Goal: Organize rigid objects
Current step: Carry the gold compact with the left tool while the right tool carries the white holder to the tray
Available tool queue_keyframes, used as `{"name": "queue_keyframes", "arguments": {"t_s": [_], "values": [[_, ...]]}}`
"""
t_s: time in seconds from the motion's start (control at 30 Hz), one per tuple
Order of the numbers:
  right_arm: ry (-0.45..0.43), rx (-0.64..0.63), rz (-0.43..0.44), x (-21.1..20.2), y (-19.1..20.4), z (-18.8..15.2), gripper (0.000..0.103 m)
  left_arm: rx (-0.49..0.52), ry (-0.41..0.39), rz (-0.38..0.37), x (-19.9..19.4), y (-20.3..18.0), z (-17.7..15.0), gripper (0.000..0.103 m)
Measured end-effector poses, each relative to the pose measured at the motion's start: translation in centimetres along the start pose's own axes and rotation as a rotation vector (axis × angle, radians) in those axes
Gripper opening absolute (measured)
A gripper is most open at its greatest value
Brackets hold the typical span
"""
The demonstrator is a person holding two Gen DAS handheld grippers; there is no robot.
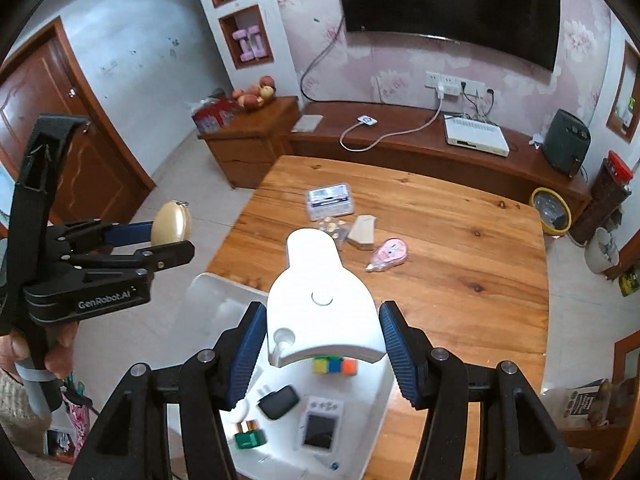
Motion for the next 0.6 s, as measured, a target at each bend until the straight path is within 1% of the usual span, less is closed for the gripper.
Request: {"name": "queue_keyframes", "arguments": {"t_s": [0.1, 0.2, 0.33, 0.4, 0.47, 0.5, 0.53, 0.57, 0.6], "values": [[-0.006, -0.019, -0.002, -0.5, 1.6, -1.5, 0.059, 0.002, -0.011, 0.014, -0.8, 0.1, -1.4, 0.058], [-0.003, -0.033, -0.029, -0.4, 2.7, -3.3, 0.059, 0.005, -0.004, 0.031, -0.8, 0.0, -3.0, 0.058], [0.02, -0.048, -0.066, 0.9, 3.5, -5.8, 0.059, 0.017, 0.03, 0.05, 0.2, -0.6, -5.1, 0.058], [0.033, -0.039, -0.084, 1.6, 3.5, -6.9, 0.058, 0.022, 0.04, 0.069, 0.9, -1.0, -6.0, 0.058], [0.053, -0.021, -0.1, 2.6, 3.1, -8.0, 0.057, 0.02, 0.048, 0.066, 1.6, -1.3, -6.9, 0.058], [0.059, -0.012, -0.102, 3.1, 3.0, -8.5, 0.016, 0.019, 0.048, 0.065, 1.9, -1.5, -7.4, 0.058], [0.074, -0.006, -0.097, 3.6, 2.9, -9.0, 0.0, 0.022, 0.044, 0.071, 2.5, -1.7, -7.9, 0.058], [0.117, 0.009, -0.122, 4.7, 2.6, -9.5, 0.004, 0.026, 0.047, 0.08, 2.9, -1.8, -8.3, 0.058], [0.125, 0.021, -0.126, 5.2, 2.2, -9.9, 0.004, 0.028, 0.053, 0.084, 3.5, -2.1, -8.8, 0.058]]}}
Point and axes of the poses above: each gripper's, at about its wrist camera, not at the fingertips, and x roughly the way its jaws point, y to its left, z to its top, the point moved 1 cm from there along x, roughly the way its jaws point, and after that the axes turned 10 degrees about z, right-handed, at the moved point
